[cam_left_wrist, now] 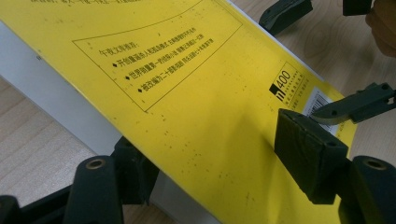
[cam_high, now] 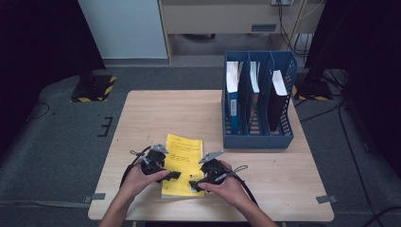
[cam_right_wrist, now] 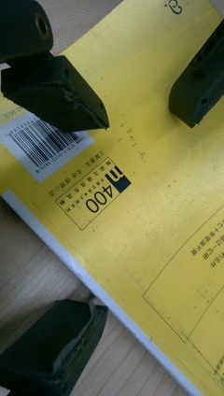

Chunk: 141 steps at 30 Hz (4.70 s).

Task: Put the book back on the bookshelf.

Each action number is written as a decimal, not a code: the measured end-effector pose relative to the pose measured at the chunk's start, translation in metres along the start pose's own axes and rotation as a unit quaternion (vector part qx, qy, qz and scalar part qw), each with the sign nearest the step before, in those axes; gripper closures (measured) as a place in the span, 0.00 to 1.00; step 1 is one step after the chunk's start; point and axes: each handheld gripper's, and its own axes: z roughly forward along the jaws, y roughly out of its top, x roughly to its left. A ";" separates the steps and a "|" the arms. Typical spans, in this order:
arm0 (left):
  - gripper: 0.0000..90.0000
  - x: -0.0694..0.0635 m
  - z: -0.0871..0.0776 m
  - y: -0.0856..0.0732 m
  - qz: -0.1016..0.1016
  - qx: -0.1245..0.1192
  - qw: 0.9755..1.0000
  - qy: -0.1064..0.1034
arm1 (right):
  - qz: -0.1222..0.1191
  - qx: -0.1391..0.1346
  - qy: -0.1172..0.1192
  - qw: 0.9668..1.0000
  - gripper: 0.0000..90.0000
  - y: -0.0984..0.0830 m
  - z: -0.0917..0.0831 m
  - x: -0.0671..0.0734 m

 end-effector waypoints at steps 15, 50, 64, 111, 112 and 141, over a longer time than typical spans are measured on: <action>0.43 0.006 0.007 0.006 0.001 0.017 1.000 -0.021 | -0.010 0.009 -0.001 1.000 0.07 0.004 0.002 -0.001; 0.62 0.020 0.010 0.020 -0.012 0.023 0.999 -0.047 | -0.019 0.015 -0.004 1.000 0.05 0.007 0.005 -0.003; 0.86 0.010 -0.007 0.026 -0.002 -0.002 0.999 -0.049 | -0.007 0.003 0.014 1.000 0.04 0.009 0.006 -0.011; 0.94 0.015 -0.044 0.025 0.018 -0.054 0.997 -0.048 | -0.060 -0.054 0.068 0.994 0.45 0.071 -0.040 -0.024; 0.94 0.015 -0.045 0.025 0.018 -0.054 0.997 -0.048 | -0.062 -0.051 0.069 0.994 0.45 0.072 -0.040 -0.023; 0.95 0.009 -0.051 0.040 0.036 -0.091 0.995 0.009 | -0.135 -0.042 -0.015 0.990 0.62 0.107 -0.050 -0.013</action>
